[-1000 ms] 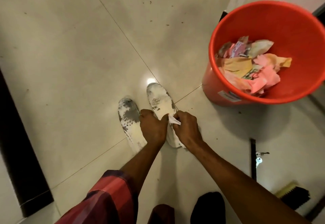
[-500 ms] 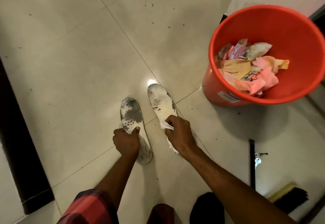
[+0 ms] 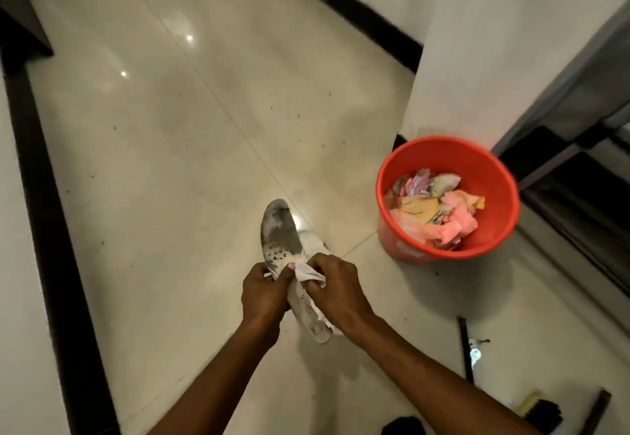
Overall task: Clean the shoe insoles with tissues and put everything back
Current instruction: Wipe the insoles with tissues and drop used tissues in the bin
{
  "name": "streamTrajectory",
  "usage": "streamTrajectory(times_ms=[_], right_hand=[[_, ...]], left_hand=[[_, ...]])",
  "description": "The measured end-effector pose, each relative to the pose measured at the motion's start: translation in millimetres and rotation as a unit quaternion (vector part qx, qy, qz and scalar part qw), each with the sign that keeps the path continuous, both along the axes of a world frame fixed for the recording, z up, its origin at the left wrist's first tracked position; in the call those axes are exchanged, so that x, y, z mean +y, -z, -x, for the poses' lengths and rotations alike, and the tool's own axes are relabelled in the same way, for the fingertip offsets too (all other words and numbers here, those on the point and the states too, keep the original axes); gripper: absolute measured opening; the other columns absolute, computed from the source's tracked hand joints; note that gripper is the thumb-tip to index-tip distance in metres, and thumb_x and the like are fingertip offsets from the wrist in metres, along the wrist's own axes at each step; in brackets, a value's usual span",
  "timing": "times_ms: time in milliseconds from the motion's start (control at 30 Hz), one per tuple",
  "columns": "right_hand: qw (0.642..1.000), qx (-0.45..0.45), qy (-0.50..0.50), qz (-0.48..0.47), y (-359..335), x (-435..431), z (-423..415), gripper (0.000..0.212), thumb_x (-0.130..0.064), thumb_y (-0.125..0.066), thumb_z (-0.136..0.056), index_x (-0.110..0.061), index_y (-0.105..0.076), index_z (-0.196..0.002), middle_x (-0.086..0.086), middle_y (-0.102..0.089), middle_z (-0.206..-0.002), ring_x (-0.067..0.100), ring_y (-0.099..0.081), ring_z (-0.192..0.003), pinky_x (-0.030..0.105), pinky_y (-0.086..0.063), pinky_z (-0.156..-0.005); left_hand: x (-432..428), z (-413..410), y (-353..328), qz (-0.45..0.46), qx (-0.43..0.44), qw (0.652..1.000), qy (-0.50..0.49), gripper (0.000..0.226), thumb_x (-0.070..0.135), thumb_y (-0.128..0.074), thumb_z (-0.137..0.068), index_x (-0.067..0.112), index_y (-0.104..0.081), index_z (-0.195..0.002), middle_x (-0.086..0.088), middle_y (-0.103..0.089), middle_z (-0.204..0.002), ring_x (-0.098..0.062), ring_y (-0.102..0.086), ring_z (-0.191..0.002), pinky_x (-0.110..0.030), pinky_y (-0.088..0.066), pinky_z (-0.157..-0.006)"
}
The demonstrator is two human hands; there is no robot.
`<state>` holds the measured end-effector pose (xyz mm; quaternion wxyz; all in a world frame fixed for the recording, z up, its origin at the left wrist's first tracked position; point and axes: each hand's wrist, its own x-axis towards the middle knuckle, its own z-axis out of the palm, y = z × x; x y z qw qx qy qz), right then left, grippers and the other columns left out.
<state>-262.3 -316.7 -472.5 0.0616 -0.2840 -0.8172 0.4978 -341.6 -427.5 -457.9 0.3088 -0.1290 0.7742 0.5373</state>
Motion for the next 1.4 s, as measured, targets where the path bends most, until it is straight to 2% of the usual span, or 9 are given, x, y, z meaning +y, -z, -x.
streamTrajectory(times_ms=[200, 333, 500, 633, 767, 900, 1033, 1200, 1400], right_hand=[[0.985, 0.100, 0.049, -0.131, -168, 48, 18, 0.002, -0.017, -0.066, -0.080, -0.018, -0.066, -0.078, -0.003, -0.068, -0.074, 0.011, -0.059, -0.068, 0.023, -0.040, -0.060], [0.955, 0.174, 0.094, -0.220, -294, 58, 14, 0.005, -0.014, -0.068, -0.077, -0.017, -0.068, -0.081, -0.005, -0.066, -0.076, 0.011, -0.057, -0.070, 0.025, -0.042, -0.062], [0.916, 0.233, 0.113, -0.307, -441, 44, -21, 0.008, -0.018, -0.069, -0.081, -0.023, -0.069, -0.086, -0.008, -0.066, -0.080, 0.005, -0.054, -0.071, 0.009, -0.034, -0.062], [0.857, 0.310, 0.172, -0.375, -563, 26, -67, 0.005, -0.021, -0.072, -0.083, -0.023, -0.072, -0.088, -0.007, -0.067, -0.080, 0.006, -0.058, -0.071, 0.013, -0.039, -0.062], [0.783, 0.383, 0.205, -0.444, -665, -5, -134, 0.005, -0.023, -0.074, -0.084, -0.020, -0.073, -0.089, -0.004, -0.068, -0.081, 0.007, -0.059, -0.070, 0.021, -0.045, -0.063], [0.725, 0.341, 0.138, -0.582, -726, -43, -198, 0.019, -0.022, -0.077, -0.085, -0.013, -0.070, -0.100, 0.004, -0.064, -0.091, 0.013, -0.058, -0.074, 0.022, -0.051, -0.065], [0.649, 0.406, 0.242, -0.596, -806, -58, -259, 0.011, -0.022, -0.074, -0.088, -0.013, -0.073, -0.094, 0.001, -0.066, -0.082, 0.009, -0.056, -0.069, 0.026, -0.051, -0.062], [0.618, 0.373, 0.174, -0.669, -861, -97, -296, 0.016, -0.015, -0.078, -0.084, -0.010, -0.072, -0.097, 0.004, -0.065, -0.092, 0.015, -0.061, -0.078, 0.033, -0.055, -0.065], [0.535, 0.439, 0.239, -0.681, -921, -125, -330, 0.013, -0.013, -0.077, -0.085, -0.008, -0.071, -0.095, 0.005, -0.064, -0.087, 0.015, -0.059, -0.072, 0.025, -0.051, -0.062]], left_hand=[[39, 14, -158, -0.193, 0.033, 0.965, 0.174, 0.027, 0.025, -0.051, -0.106, 0.026, -0.059, -0.132, -0.003, -0.076, -0.117, -0.024, -0.073, -0.106, -0.043, -0.059, -0.085], [52, 9, -276, -0.293, 0.059, 0.931, 0.208, 0.031, 0.023, -0.043, -0.109, 0.037, -0.056, -0.134, -0.002, -0.073, -0.122, -0.026, -0.071, -0.112, -0.047, -0.057, -0.094], [42, -21, -412, -0.410, 0.074, 0.876, 0.244, 0.032, 0.022, -0.039, -0.109, 0.026, -0.059, -0.135, -0.015, -0.073, -0.118, -0.032, -0.072, -0.102, -0.052, -0.055, -0.092], [26, -62, -508, -0.494, 0.070, 0.819, 0.282, 0.034, 0.025, -0.042, -0.108, 0.020, -0.055, -0.139, -0.026, -0.066, -0.128, -0.047, -0.065, -0.109, -0.065, -0.052, -0.093], [9, -122, -594, -0.525, 0.095, 0.775, 0.338, 0.045, 0.046, -0.039, -0.106, 0.019, -0.057, -0.138, -0.026, -0.067, -0.124, -0.045, -0.067, -0.105, -0.056, -0.056, -0.088], [-11, -175, -663, -0.534, 0.132, 0.745, 0.377, 0.061, 0.061, -0.036, -0.100, 0.020, -0.060, -0.137, -0.025, -0.069, -0.121, -0.043, -0.069, -0.105, -0.049, -0.058, -0.081], [-33, -217, -721, -0.545, 0.144, 0.701, 0.437, 0.068, 0.065, -0.034, -0.099, 0.015, -0.057, -0.138, -0.028, -0.067, -0.120, -0.038, -0.071, -0.095, -0.047, -0.058, -0.078], [-62, -257, -780, -0.564, 0.166, 0.661, 0.467, 0.076, 0.071, -0.027, -0.096, 0.014, -0.063, -0.131, -0.028, -0.071, -0.106, -0.035, -0.071, -0.086, -0.044, -0.059, -0.072], [-86, -288, -823, -0.582, 0.163, 0.630, 0.489, 0.086, 0.077, -0.018, -0.094, 0.017, -0.077, -0.113, -0.028, -0.070, -0.101, -0.036, -0.069, -0.083, -0.047, -0.055, -0.079]])
